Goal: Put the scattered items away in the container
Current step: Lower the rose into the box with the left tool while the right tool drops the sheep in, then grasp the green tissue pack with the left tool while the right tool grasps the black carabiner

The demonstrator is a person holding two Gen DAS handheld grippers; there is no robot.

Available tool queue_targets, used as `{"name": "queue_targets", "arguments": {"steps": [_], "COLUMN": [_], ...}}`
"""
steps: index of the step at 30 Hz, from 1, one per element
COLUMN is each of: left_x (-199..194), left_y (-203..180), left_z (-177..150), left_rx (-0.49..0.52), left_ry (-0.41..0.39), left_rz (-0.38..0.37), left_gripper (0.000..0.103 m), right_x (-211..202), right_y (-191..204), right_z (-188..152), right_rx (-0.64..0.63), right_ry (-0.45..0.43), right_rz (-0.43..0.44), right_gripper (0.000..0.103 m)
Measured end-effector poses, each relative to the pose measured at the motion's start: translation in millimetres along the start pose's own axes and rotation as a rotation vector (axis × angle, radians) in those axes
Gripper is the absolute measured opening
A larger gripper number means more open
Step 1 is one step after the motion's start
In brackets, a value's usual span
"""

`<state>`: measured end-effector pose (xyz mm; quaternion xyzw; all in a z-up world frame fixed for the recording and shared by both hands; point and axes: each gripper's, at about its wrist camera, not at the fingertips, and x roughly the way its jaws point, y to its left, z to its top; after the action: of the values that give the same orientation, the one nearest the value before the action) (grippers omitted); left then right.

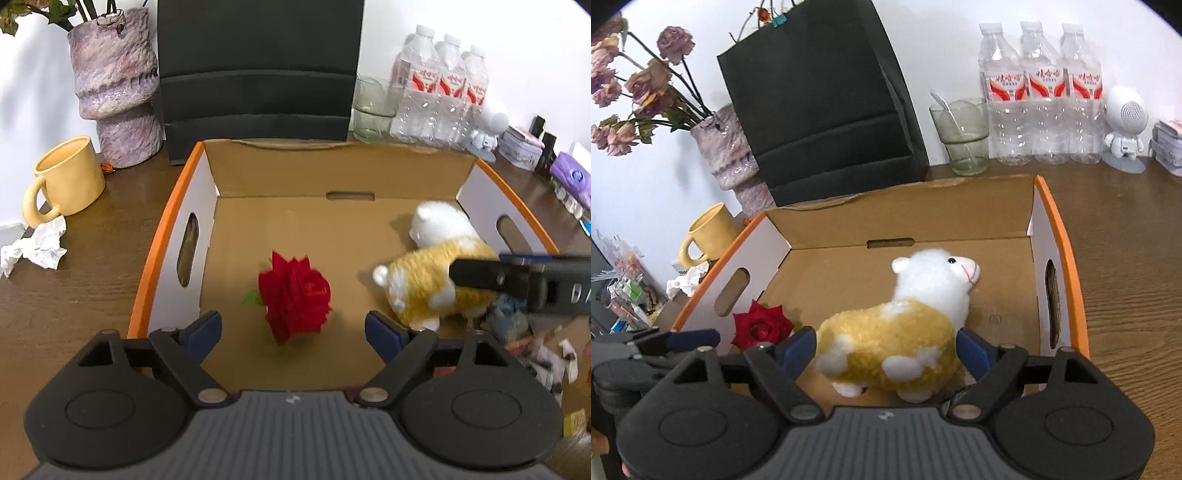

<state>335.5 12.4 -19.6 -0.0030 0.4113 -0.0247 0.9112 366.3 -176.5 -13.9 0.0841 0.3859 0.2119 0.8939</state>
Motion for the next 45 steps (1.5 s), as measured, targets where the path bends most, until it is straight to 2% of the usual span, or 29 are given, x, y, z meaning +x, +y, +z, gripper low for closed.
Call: {"name": "queue_targets", "arguments": {"steps": [3, 6, 8, 10, 15, 20, 25, 33, 39, 45], "left_x": [-8, -29, -50, -73, -126, -157, -171, -172, -165, -160], "left_y": [3, 5, 5, 4, -3, -10, -15, -27, -38, -51], "left_z": [-2, -2, -3, -8, -39, -86, -135, -188, -205, -203], "left_rx": [-0.038, -0.058, -0.059, -0.055, -0.015, 0.004, -0.006, -0.041, -0.046, -0.016], "left_ry": [-0.01, -0.08, -0.146, -0.214, -0.326, -0.373, -0.371, -0.311, -0.268, -0.259], "left_rz": [-0.016, -0.012, -0.015, -0.021, -0.057, -0.086, -0.104, -0.14, -0.15, -0.149], "left_gripper": [0.087, 0.087, 0.092, 0.102, 0.103, 0.103, 0.103, 0.103, 0.103, 0.103], "right_x": [-10, -26, -41, -59, -112, -154, -174, -173, -164, -157], "right_y": [4, 7, 10, 13, 22, 28, 26, 25, 28, 33], "right_z": [1, 2, 0, -4, -31, -75, -126, -191, -217, -218], "right_rx": [-0.019, -0.041, -0.061, -0.083, -0.16, -0.219, -0.211, -0.182, -0.189, -0.195], "right_ry": [-0.021, -0.049, -0.076, -0.114, -0.207, -0.24, -0.212, -0.129, -0.075, -0.064], "right_rz": [-0.011, -0.031, -0.043, -0.06, -0.083, -0.098, -0.117, -0.174, -0.213, -0.228], "right_gripper": [0.084, 0.084, 0.088, 0.094, 0.103, 0.103, 0.103, 0.103, 0.103, 0.099]}}
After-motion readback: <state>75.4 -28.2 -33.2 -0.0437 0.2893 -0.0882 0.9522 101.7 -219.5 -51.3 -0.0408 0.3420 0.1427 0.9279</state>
